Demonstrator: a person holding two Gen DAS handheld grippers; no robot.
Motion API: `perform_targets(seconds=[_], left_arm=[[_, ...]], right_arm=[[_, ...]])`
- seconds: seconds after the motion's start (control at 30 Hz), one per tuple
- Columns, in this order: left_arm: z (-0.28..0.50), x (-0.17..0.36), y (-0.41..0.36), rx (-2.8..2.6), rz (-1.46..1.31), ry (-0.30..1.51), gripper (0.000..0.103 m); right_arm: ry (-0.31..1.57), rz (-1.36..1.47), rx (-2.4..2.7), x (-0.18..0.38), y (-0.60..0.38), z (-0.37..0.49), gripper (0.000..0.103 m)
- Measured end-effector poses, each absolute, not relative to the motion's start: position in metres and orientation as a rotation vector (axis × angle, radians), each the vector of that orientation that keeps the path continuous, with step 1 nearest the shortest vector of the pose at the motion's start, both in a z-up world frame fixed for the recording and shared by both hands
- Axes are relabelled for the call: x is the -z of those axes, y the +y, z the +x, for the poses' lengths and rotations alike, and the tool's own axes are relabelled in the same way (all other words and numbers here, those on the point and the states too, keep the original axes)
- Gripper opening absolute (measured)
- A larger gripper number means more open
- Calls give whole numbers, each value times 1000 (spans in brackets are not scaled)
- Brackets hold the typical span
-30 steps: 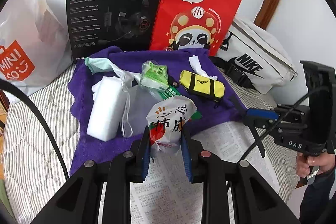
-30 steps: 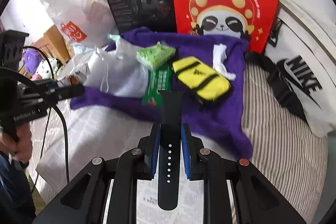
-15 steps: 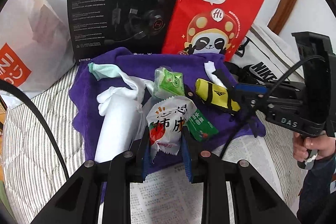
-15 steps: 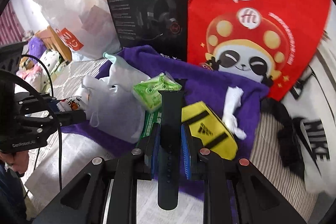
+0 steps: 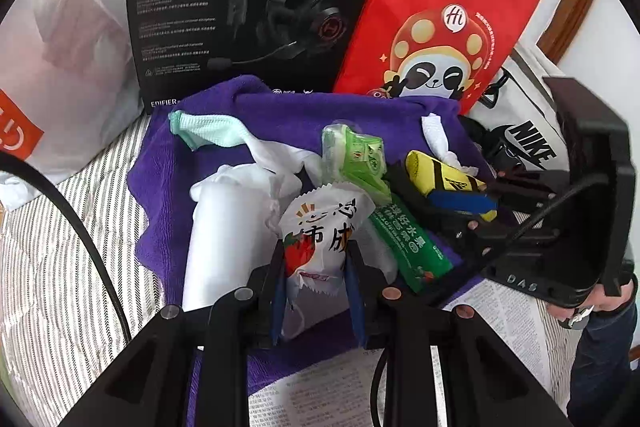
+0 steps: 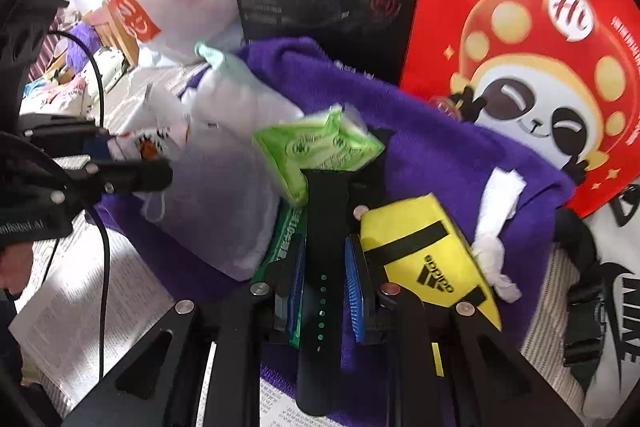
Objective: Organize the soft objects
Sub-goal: 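Lower the strap and snack packet onto the towel and open both grippers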
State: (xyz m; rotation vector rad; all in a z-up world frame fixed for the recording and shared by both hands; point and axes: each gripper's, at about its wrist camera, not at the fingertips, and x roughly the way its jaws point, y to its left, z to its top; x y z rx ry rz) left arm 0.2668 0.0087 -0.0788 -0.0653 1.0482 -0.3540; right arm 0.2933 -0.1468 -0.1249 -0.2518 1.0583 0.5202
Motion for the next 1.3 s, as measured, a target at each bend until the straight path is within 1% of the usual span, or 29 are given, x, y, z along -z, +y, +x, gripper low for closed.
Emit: perform_targets(seconds=[0.17, 0.43, 0.53, 0.57, 0.6, 0.97, 1.0, 1.03, 1.1, 1.17, 1.23, 1.3], left_arm=[[271, 81, 9, 360, -67, 1059, 25], [275, 89, 4, 378, -53, 1071, 25], [277, 92, 0, 384, -39, 1075, 25], [278, 93, -2, 386, -35, 1077, 25], [279, 95, -3, 390, -33, 1080, 25], [281, 107, -18, 398, 48, 1084, 28], [280, 107, -20, 397, 64, 1083, 31], [280, 108, -21, 396, 74, 1082, 36], [278, 108, -25, 409, 85, 1077, 43], [275, 108, -26, 419, 93, 1068, 45], [272, 108, -27, 423, 98, 1064, 52], [269, 107, -28, 431, 105, 1063, 55]], right_arm=[[1092, -236, -530, 140, -147, 296, 20], [1079, -207, -537, 137, -159, 296, 22], [1072, -194, -540, 132, -165, 294, 31], [1068, -191, -540, 130, -166, 293, 36], [1065, -191, -540, 129, -168, 291, 39], [1051, -151, -479, 109, -191, 279, 39], [1047, -149, -473, 107, -193, 277, 39], [1044, -148, -464, 105, -193, 275, 39], [1038, -145, -444, 102, -197, 271, 39], [1035, -135, -413, 98, -203, 266, 39], [1034, -117, -401, 95, -208, 262, 39], [1033, -100, -384, 93, -214, 256, 39]])
